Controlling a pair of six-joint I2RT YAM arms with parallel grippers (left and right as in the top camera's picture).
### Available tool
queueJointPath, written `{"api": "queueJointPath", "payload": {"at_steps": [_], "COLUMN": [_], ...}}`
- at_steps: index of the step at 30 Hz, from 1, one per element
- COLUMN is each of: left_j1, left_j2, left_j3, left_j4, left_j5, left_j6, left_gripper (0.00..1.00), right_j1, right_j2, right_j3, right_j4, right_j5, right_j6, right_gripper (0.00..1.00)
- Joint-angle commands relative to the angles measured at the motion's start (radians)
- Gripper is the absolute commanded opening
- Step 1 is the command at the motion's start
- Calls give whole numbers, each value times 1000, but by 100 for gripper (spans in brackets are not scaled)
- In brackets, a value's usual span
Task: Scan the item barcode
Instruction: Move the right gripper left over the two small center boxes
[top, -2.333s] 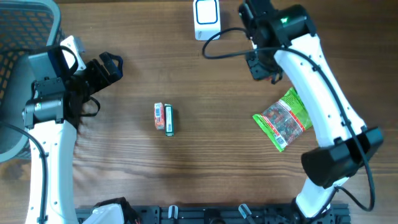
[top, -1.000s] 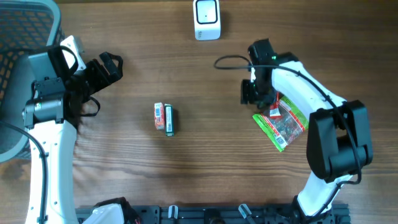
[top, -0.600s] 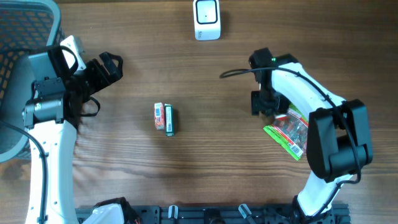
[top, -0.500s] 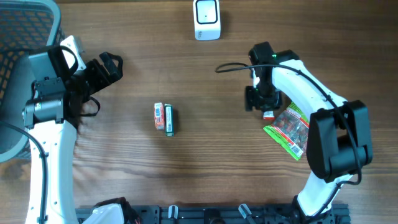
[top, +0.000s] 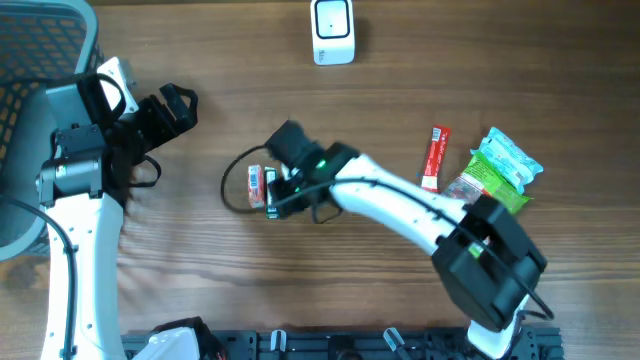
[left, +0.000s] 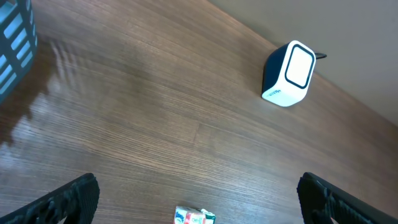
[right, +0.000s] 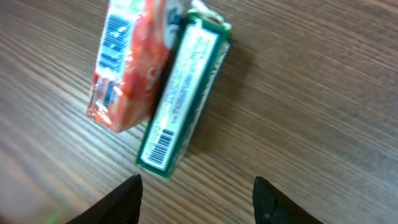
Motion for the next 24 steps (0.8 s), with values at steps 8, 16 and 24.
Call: {"api": "queueJointPath", "payload": {"at_steps": [8, 16, 24], "left_j1": [5, 5, 5], "left_j2": [3, 3, 3], "left_j3": [14, 14, 14], "left_j4": [3, 3, 3], "left_j5": [-5, -5, -5], "left_j6": [17, 17, 17], "left_gripper": [100, 100, 100], "right_j1": [89, 101, 108], "right_j2": [9, 74, 84], "right_j3": [-59, -59, -59], "right_j4": [202, 248, 250], "right_j5": [170, 117, 131], "right_j6": [135, 137, 124], "right_gripper": [51, 51, 52]}}
